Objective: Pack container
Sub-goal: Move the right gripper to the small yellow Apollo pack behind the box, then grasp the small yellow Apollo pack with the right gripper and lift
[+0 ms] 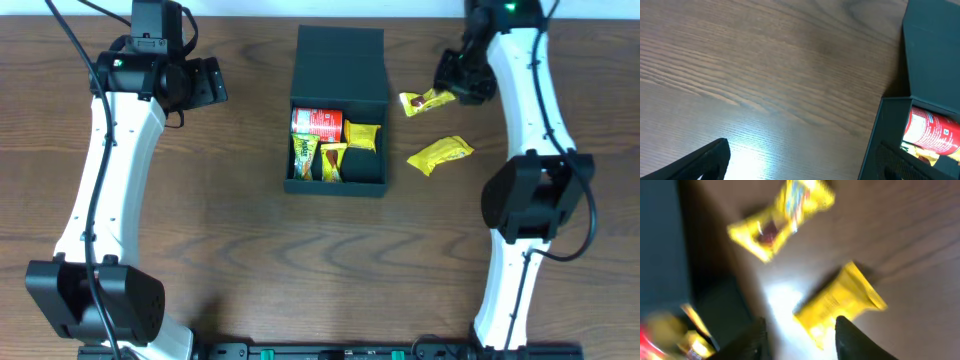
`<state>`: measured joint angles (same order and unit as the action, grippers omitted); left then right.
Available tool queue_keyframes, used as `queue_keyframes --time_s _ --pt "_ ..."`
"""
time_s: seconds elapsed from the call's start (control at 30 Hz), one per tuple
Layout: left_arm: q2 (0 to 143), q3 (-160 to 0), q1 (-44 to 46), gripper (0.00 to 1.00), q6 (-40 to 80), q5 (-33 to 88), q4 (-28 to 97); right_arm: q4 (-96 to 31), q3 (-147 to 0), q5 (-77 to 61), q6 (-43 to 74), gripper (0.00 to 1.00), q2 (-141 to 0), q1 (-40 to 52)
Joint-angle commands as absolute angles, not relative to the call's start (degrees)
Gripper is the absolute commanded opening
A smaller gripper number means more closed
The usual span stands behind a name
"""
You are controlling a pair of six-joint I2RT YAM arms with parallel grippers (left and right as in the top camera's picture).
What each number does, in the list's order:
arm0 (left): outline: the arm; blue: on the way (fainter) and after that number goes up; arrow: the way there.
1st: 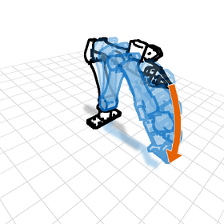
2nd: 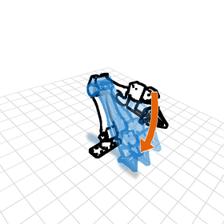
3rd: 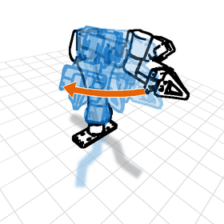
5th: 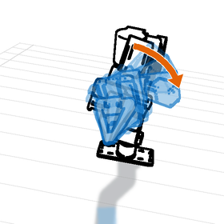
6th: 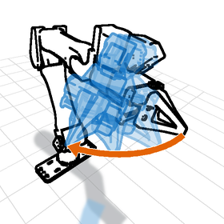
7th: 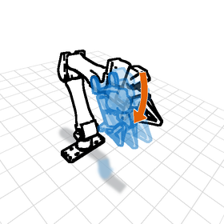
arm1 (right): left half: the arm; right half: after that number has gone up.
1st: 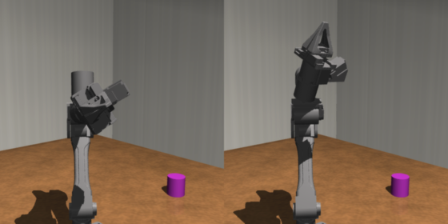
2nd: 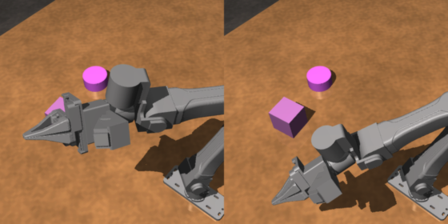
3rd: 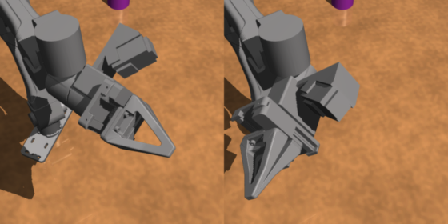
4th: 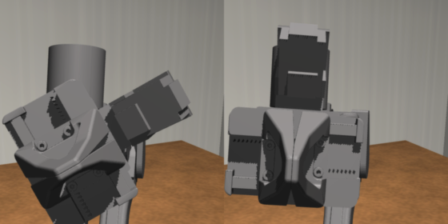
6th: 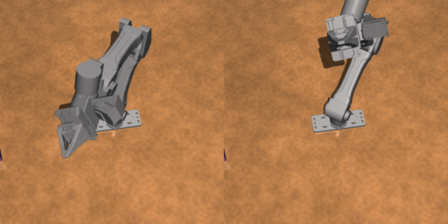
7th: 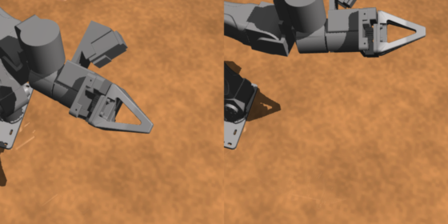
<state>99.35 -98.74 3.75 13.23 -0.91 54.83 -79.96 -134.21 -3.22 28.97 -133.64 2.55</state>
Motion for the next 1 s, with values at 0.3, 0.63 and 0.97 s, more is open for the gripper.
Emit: queue_keyframes --time_s 0.3,0.63,0.97 --pt "99.7 -98.6 3.5 0.94 12.8 -1.9 55.1 -72.6 -134.8 -6.7 68.6 0.46 -139.3 5.2" --pt "99.7 -98.6 3.5 0.94 12.6 -1.9 55.2 -70.9 -134.8 -6.9 73.9 0.45 -143.6 4.0" --pt "99.7 -98.6 3.5 0.94 12.6 -2.0 55.2 -69.7 -134.8 -5.8 71.4 0.41 -144.8 1.8"
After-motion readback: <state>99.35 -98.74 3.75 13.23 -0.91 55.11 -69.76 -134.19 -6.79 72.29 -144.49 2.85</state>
